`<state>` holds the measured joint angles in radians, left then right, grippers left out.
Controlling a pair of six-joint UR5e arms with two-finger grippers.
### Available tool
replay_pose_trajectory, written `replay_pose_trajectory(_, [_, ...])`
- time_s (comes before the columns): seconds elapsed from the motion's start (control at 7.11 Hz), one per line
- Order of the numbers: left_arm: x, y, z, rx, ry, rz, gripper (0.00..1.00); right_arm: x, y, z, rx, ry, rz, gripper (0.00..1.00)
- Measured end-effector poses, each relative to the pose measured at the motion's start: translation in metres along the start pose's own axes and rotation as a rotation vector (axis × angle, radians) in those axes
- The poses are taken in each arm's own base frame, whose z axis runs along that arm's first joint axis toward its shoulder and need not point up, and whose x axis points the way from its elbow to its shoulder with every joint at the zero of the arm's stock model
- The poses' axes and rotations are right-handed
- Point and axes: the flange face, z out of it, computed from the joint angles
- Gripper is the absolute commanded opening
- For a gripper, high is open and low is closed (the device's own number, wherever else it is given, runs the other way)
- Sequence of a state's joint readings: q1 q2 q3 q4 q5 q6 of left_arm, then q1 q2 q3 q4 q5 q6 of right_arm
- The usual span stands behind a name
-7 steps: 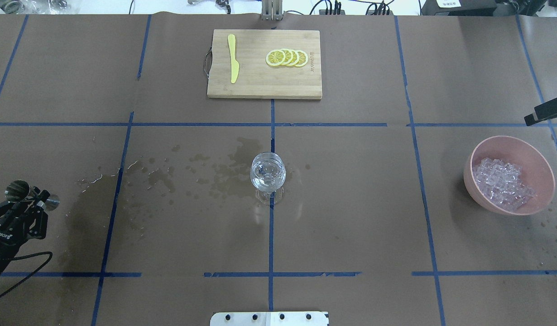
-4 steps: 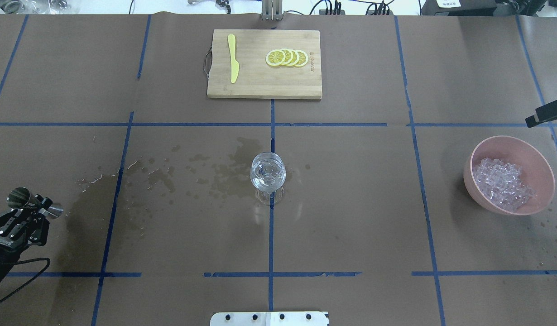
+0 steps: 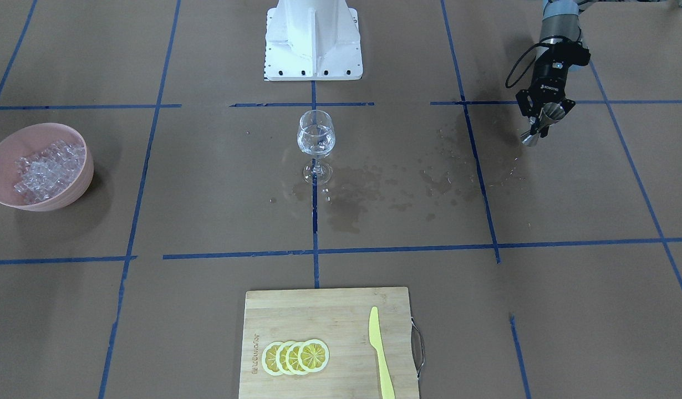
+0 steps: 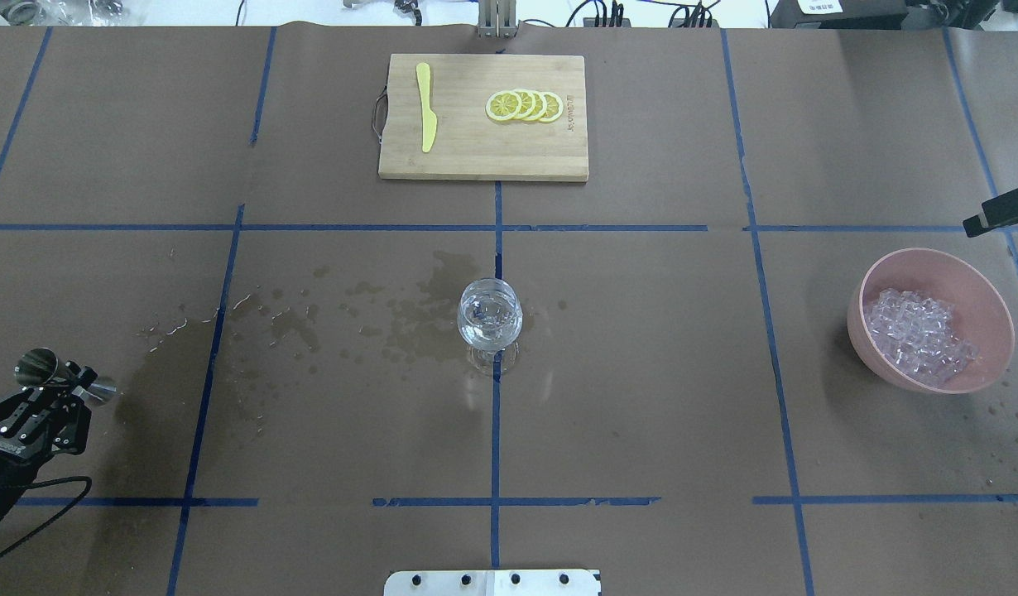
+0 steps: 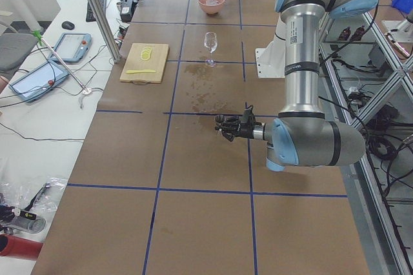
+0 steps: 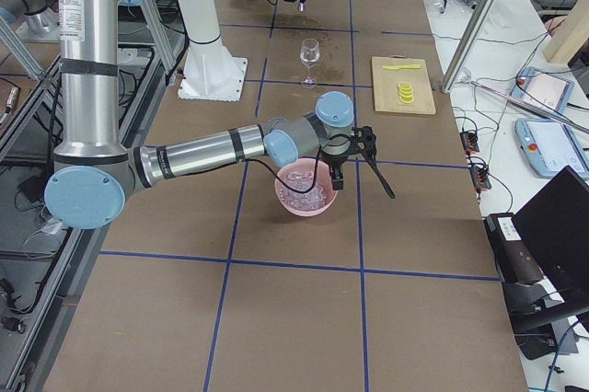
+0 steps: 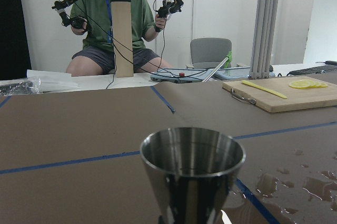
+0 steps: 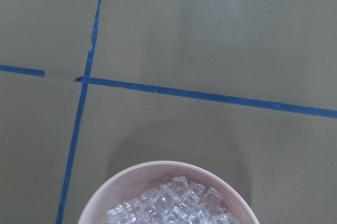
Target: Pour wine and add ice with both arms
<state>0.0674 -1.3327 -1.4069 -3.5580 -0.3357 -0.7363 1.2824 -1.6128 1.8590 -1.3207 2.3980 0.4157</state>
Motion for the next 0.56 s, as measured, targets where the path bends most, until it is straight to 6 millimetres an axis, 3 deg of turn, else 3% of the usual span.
replay_pose_trajectory(0.56, [0.005,0.0078,-0.0043,-0.023,0.02,0.009,0.05,0.0001,0.0004,0.0001,-0.001,0.0,0.002,1.0])
